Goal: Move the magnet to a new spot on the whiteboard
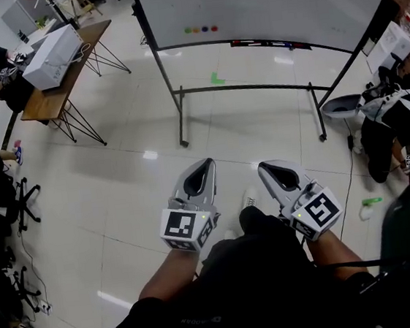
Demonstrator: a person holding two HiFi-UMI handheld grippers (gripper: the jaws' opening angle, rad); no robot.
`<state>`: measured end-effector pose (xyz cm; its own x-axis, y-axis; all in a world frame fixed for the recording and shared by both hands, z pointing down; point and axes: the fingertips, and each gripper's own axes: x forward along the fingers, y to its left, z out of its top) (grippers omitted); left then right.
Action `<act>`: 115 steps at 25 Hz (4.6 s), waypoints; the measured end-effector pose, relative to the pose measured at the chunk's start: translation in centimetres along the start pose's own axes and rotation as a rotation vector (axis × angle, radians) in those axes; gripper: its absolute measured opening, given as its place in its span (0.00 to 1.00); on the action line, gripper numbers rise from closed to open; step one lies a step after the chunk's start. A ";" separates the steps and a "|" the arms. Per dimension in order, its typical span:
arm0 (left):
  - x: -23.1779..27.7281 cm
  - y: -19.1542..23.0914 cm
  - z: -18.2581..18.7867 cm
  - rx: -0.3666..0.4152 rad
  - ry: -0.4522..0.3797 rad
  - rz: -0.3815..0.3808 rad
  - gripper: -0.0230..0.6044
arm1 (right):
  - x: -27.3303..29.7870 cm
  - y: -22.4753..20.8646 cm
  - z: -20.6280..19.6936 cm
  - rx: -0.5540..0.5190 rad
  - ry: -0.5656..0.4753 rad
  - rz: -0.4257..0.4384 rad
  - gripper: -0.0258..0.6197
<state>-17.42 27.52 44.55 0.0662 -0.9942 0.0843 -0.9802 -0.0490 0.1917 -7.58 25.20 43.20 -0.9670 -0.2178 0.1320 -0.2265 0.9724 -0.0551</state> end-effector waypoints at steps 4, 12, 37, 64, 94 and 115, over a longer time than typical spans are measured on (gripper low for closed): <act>2.7 3.2 1.1 0.001 -0.011 0.018 0.06 | 3.7 -2.4 0.8 -0.002 -0.024 0.014 0.04; 10.7 9.3 4.6 0.034 -0.013 0.055 0.06 | 11.7 -9.5 3.6 -0.023 -0.053 0.077 0.04; 34.6 27.9 8.0 0.057 0.021 -0.027 0.06 | 33.8 -30.2 4.4 0.048 -0.023 -0.059 0.04; 45.1 39.4 1.5 0.026 0.121 -0.060 0.06 | 51.5 -52.2 -10.4 0.075 0.135 -0.596 0.22; 43.3 40.3 1.2 0.033 0.148 -0.001 0.06 | 53.0 -52.7 -10.6 0.093 0.182 -0.660 0.21; 39.9 38.2 9.3 0.056 0.006 -0.052 0.06 | 45.9 -36.9 5.2 -0.027 0.069 -0.202 0.21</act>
<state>-53.99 -14.87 46.13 0.1183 -0.9896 0.0819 -0.9844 -0.1060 0.1407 -44.16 -21.11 46.17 -0.8916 -0.4036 0.2052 -0.4112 0.9115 0.0063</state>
